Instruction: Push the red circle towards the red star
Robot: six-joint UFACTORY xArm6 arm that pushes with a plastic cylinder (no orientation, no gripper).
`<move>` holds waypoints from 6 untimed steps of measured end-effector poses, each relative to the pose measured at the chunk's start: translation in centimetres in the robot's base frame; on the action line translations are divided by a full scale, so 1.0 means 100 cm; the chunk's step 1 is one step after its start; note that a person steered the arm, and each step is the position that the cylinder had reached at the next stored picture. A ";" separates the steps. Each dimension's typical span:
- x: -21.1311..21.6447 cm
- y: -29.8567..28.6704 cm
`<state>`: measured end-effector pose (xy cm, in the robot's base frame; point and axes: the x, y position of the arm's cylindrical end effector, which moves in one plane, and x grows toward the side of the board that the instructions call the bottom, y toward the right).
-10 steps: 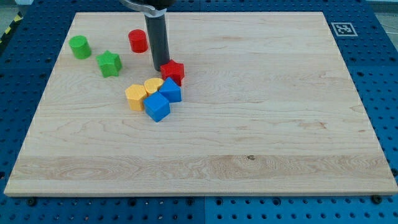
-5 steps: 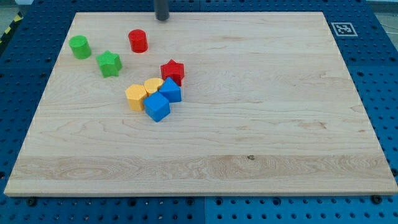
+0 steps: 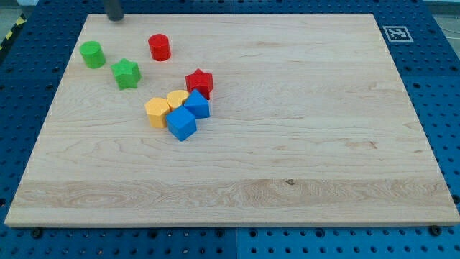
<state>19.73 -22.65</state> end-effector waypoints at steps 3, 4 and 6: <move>-0.001 0.098; -0.001 0.100; -0.001 0.068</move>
<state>19.60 -15.85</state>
